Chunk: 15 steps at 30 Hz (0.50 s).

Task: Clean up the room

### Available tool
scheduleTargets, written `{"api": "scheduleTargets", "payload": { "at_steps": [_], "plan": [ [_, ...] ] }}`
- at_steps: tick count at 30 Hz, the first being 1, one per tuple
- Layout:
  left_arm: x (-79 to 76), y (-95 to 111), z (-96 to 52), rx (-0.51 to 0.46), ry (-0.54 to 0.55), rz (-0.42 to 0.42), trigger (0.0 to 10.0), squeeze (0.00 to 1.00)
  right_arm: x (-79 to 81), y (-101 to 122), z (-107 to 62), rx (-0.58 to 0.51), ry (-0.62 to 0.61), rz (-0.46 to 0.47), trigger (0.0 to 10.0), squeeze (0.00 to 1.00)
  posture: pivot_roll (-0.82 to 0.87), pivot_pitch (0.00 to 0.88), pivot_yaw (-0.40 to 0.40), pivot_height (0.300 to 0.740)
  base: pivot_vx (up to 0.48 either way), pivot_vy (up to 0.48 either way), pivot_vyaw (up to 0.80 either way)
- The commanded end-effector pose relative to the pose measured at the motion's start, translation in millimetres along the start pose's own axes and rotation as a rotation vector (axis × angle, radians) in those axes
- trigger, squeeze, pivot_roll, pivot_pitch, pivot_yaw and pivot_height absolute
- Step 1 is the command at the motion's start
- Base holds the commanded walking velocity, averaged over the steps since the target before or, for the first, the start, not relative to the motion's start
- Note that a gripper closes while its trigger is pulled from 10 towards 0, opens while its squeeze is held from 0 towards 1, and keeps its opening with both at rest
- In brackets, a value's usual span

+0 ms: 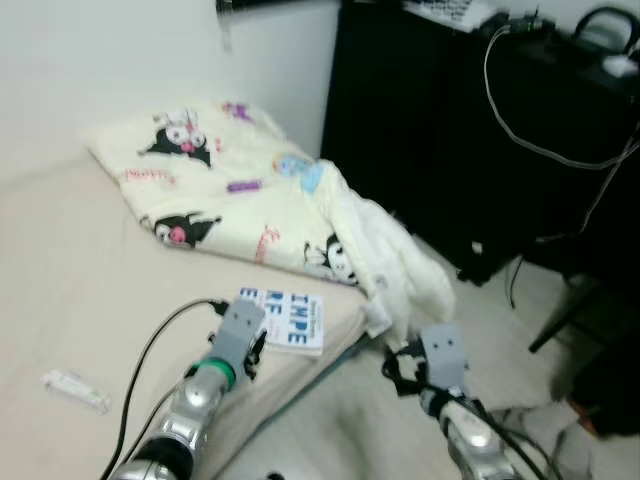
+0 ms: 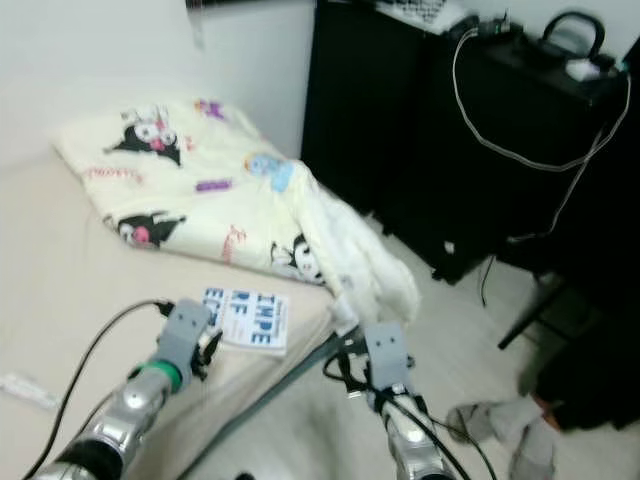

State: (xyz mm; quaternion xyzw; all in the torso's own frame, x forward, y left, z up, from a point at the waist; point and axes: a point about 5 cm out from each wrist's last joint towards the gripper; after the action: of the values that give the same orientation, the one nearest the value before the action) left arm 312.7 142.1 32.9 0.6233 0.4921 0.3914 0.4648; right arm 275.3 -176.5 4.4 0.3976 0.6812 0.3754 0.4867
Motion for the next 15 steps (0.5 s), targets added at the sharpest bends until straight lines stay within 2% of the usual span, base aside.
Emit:
{"api": "scheduleTargets", "payload": {
  "at_steps": [1, 3, 7, 11, 13, 15],
  "plan": [
    [-3.6, -6.6, -4.1, 0.004, -0.019, 0.05, 10.0, 0.0, -0.6, -2.6, -1.9, 0.008, -0.011, 0.015, 10.0, 0.0, 0.03, 0.062, -0.016, 0.74, 0.0, 0.0, 0.73],
    [-6.5, -2.7, -4.8, -0.034, -0.039, 0.105, 10.0, 0.0, -2.2, -1.6, -1.6, 0.0, -0.02, 0.023, 10.0, 0.0, 0.03, 0.062, -0.016, 0.74, 0.0, 0.0, 0.73],
    [-7.9, -1.3, -5.8, -0.049, -0.055, 0.125, 10.0, 0.0, -4.0, -0.2, -1.6, -0.015, -0.032, 0.051, 10.0, 0.0, 0.02, 0.06, -0.012, 0.74, 0.0, 0.0, 0.72],
    [-7.1, -1.5, -5.9, -0.045, -0.05, 0.122, 10.0, 0.0, -4.0, 0.8, -0.7, -0.02, -0.033, 0.11, 10.0, 0.0, 0.03, 0.057, -0.011, 0.74, 0.0, 0.0, 0.0],
    [-6.0, -1.7, -5.6, -0.04, -0.044, 0.12, 10.0, 0.0, -3.0, -0.7, -0.6, -0.001, -0.032, 0.093, 10.0, 0.0, 0.03, 0.057, -0.011, 0.735, 0.0, 0.0, 0.0],
    [-5.9, -1.8, -5.4, -0.037, -0.041, 0.117, 10.0, 0.0, -2.4, -1.7, -1.1, 0.003, -0.039, 0.117, 10.0, 0.0, 0.03, 0.057, -0.011, 0.73, 0.0, 0.0, 0.0]
  ]
}}
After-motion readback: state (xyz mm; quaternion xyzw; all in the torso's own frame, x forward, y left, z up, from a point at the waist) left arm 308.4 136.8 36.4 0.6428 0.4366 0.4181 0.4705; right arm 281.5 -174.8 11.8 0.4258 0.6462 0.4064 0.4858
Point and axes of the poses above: a point about 5 cm out from each wrist's last joint towards the gripper, its own z axis pointing out of the wrist towards the gripper, its own y axis along the axis of the wrist's last joint, x = y × z, and after that the axes turned 14 degrees about -z, right-handed
